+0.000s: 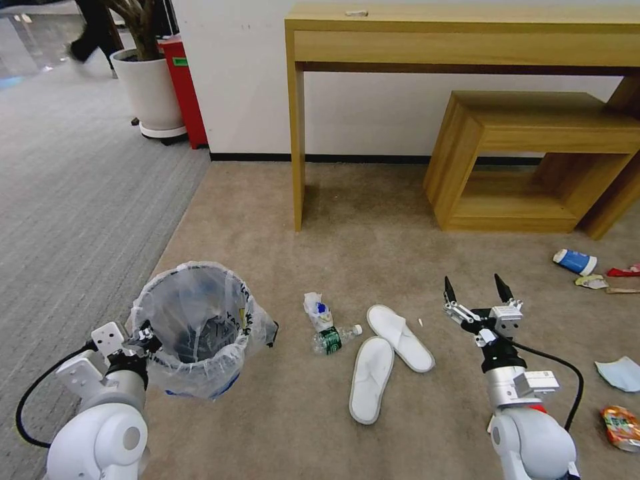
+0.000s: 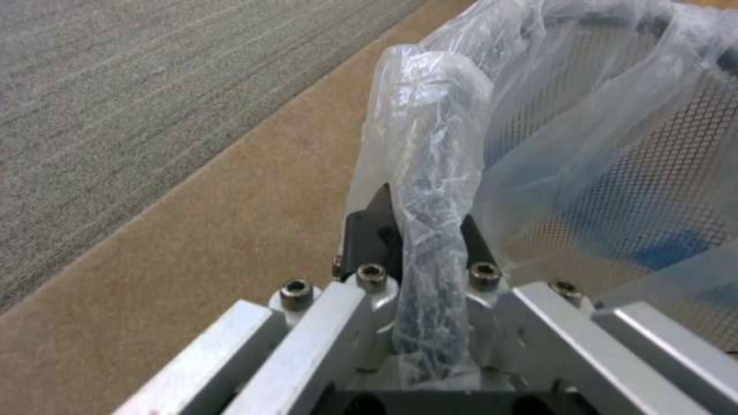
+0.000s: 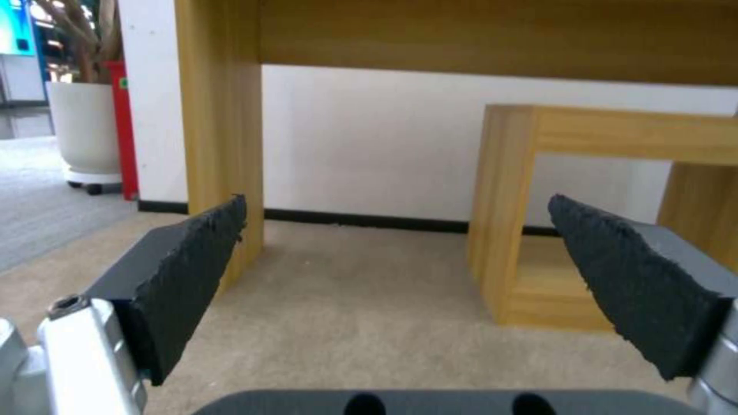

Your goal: Pick up the trash bin and place the garbage on the floor into it.

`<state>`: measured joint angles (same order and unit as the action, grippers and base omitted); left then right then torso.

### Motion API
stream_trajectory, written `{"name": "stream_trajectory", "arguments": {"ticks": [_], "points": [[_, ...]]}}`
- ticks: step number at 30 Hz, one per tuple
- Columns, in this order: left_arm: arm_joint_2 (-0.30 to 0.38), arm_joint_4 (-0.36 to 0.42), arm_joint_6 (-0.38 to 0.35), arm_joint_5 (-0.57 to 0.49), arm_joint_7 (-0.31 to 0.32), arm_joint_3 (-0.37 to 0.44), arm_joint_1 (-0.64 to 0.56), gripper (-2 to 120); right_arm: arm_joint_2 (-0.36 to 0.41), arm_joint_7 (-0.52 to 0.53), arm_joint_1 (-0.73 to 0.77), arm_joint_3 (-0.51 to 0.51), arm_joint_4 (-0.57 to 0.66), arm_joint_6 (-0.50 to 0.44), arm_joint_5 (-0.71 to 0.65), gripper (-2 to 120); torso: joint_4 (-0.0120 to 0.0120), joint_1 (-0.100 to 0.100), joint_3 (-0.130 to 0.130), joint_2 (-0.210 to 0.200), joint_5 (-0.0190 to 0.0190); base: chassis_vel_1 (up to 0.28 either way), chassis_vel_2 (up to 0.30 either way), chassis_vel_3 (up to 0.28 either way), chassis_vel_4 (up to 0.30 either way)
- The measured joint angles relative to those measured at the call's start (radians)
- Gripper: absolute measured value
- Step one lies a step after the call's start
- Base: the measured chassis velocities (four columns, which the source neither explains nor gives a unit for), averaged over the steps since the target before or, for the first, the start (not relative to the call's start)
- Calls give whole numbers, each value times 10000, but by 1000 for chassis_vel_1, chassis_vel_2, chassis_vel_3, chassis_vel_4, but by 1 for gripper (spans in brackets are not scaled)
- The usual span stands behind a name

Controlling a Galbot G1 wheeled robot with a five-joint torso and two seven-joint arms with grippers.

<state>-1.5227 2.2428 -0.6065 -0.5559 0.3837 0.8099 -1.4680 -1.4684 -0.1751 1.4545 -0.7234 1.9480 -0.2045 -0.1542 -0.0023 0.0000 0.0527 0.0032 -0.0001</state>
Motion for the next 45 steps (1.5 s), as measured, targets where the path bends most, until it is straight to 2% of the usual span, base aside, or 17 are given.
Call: {"name": "stream_trajectory", "arguments": {"ticks": [10, 13, 16, 17, 21, 26, 29, 34, 37, 45], "points": [[1, -142, 30, 19, -14, -13, 21, 2, 195, 428, -5, 518, -259, 356, -559, 100, 0, 0, 0, 0, 0, -11, 11, 9, -11], [16, -205, 37, 22, -19, -15, 26, 2, 474, 470, 74, 656, -241, 813, -924, 100, 0, 0, 0, 0, 2, 0, 0, 0, 0], [17, -334, 69, 54, -29, -35, 59, 2, 922, 165, 178, 769, -83, 1803, -2272, 100, 0, 0, 0, 1, 1, 0, 0, 0, 0], [17, -334, 69, 54, -29, -35, 59, 2, 922, 165, 178, 769, -83, 1803, -2272, 100, 0, 0, 0, 1, 1, 0, 0, 0, 0], [9, -463, 101, 109, -43, -73, 89, 2, 1579, -7, 434, 960, 286, 3034, -3735, 100, -1, 0, 0, 1, -1, 0, 0, 0, 0], [16, -578, 111, 122, -48, -79, 127, 2, 2158, 102, 513, 1004, 554, 3782, -4371, 100, 0, 0, 0, 0, 1, 0, 0, 0, 0], [10, -723, 142, 156, -51, -91, 171, 2, 2859, 669, 589, 1115, 1070, 4768, -5350, 100, 0, 0, -1, 1, 0, 0, 0, 0, 0], [-6, -846, 189, 210, -58, -107, 212, 2, 3535, 1507, 683, 1189, 1508, 5609, -6048, 100, 0, 0, 0, 0, 0, 0, 0, 0, 0], [-30, -920, 223, 256, -76, -118, 221, 2, 3878, 2840, 731, 1450, 2029, 6641, -7141, 100, 0, 0, -1, 1, -1, 0, 0, 0, 0], [-38, -946, 234, 282, -85, -123, 227, 2, 4094, 3858, 732, 2118, 2090, 6889, -7493, 100, -1, 0, 0, 0, 0, 0, 0, 0, 0]]}}
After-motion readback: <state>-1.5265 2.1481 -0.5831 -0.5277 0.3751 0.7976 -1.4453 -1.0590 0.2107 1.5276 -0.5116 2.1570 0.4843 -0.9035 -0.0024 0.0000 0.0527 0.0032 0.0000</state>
